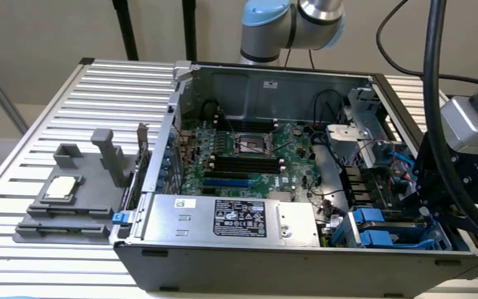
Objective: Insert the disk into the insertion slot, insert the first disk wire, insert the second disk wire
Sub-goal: 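Insert the first disk wire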
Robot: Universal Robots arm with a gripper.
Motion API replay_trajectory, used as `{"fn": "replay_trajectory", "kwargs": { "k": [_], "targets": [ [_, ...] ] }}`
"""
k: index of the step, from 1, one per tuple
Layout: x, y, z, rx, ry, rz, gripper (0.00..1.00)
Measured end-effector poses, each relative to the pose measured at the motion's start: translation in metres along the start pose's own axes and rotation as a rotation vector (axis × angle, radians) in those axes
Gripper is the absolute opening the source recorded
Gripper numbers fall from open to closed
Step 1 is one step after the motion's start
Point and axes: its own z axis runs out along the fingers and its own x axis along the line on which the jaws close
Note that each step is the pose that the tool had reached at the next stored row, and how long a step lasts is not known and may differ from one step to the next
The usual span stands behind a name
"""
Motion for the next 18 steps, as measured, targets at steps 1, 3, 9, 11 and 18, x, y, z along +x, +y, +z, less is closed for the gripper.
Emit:
{"fn": "replay_trajectory", "kwargs": {
  "k": [1,3,9,11,18],
  "targets": [
    [-0.0005,0.0005,0.0000,0.0000,0.0005,0.001,0.16],
    [-0.0012,0.0028,0.0007,0.0019,0.0003,0.003,0.16],
    [-0.0012,0.0083,0.0019,0.0165,-0.0017,0.023,0.16],
    [-0.0013,0.0084,0.0020,0.0225,-0.0034,0.040,0.16],
    [-0.0013,0.0082,0.0036,0.0373,-0.0047,0.079,0.16]
  ]
}}
